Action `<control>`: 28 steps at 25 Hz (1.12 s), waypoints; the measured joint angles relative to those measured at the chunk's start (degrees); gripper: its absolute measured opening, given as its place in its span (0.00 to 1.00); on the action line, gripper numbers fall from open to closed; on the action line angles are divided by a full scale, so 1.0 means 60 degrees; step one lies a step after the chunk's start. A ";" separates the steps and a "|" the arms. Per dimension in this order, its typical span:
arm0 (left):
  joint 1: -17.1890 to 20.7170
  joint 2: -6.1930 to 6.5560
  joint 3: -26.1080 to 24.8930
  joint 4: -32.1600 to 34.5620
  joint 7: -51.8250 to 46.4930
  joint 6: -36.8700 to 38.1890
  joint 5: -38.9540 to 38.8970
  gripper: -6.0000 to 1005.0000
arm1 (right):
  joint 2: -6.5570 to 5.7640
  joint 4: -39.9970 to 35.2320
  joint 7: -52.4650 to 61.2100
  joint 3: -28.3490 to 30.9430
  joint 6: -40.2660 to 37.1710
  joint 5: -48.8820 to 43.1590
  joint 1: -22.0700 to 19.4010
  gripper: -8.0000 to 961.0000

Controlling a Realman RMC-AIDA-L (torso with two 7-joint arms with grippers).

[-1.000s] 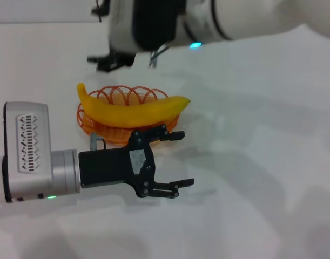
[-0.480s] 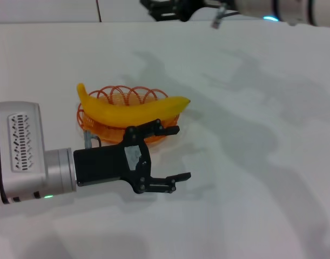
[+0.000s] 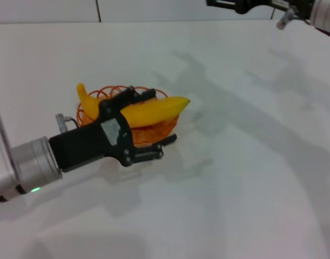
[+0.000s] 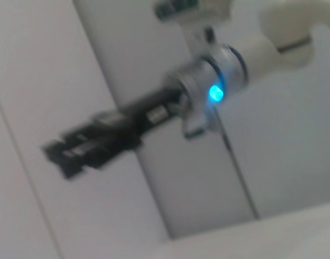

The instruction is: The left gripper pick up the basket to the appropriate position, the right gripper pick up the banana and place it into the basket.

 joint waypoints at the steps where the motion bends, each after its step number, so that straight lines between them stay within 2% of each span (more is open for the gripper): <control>1: 0.0038 0.0001 0.0002 -0.0008 0.0062 0.0062 -0.0154 0.89 | 0.0000 0.0103 -0.0126 0.0078 0.0000 0.0205 -0.0079 0.92; 7: 0.0510 0.0014 0.0000 -0.0028 0.0639 0.0800 -0.1322 0.89 | 0.0000 0.0890 -0.1041 0.0613 -0.0489 0.1435 -0.0404 0.92; 11: 0.0669 0.0110 -0.0047 -0.0023 0.0533 0.1343 -0.1338 0.89 | -0.0031 0.1652 -0.1334 0.1683 -0.2118 0.1638 -0.0380 0.92; 15: 0.0872 0.0269 -0.0303 0.0001 0.0205 0.1777 -0.1258 0.89 | -0.0165 0.2468 -0.1718 0.2964 -0.3845 0.1511 -0.0242 0.91; 18: 0.1012 0.0580 -0.0535 0.0002 -0.0435 0.2220 -0.1194 0.89 | -0.0282 0.2864 -0.2008 0.3654 -0.4878 0.1096 -0.0149 0.91; 23: 0.1140 0.1452 -0.0566 0.0003 -0.1780 0.2745 -0.1014 0.89 | -0.0425 0.2945 -0.1955 0.4284 -0.5771 -0.0162 -0.0072 0.91; 27: 0.1165 0.2313 -0.0604 0.0015 -0.2986 0.3057 -0.0446 0.89 | -0.0507 0.2856 -0.1514 0.4372 -0.6295 -0.1291 0.0155 0.91; 28: 0.1168 0.2424 -0.0659 0.0016 -0.3123 0.3112 -0.0367 0.89 | -0.0526 0.2832 -0.1368 0.4380 -0.6475 -0.1528 0.0241 0.91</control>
